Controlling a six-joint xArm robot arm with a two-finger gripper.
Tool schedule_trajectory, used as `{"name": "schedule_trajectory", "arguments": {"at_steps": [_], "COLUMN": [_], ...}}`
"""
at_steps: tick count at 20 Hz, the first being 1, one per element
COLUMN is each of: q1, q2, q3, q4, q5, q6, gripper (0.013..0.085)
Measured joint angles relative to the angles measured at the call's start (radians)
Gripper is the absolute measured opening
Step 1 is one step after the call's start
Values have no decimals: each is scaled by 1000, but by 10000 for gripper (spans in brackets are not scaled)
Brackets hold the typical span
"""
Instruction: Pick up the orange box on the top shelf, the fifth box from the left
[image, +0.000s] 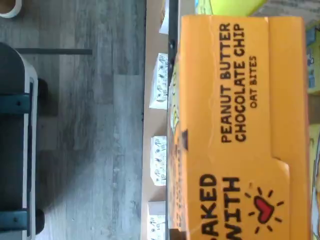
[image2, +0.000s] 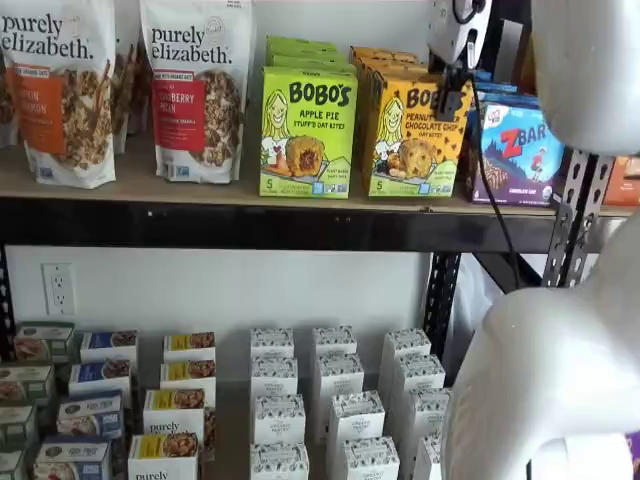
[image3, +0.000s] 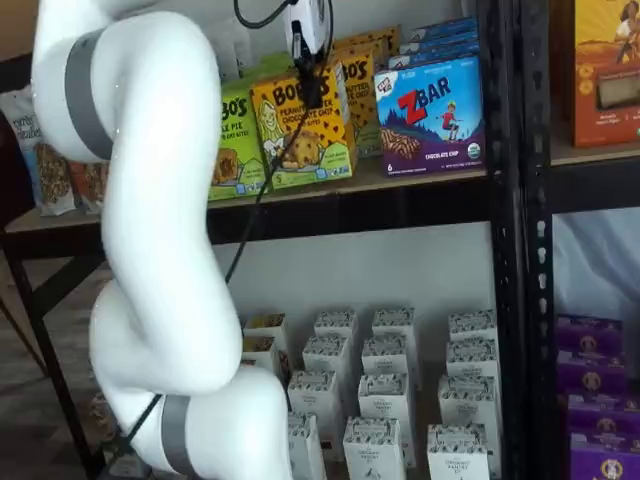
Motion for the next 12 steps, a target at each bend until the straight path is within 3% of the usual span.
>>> {"name": "schedule_trajectory", "arguments": {"at_steps": [6,12], "q1": [11,25], "q2": [-79,-157], "q3": [51,94], "q4": [16,1], "q5": [2,39], "q6": [16,29], "gripper": [170,170]}}
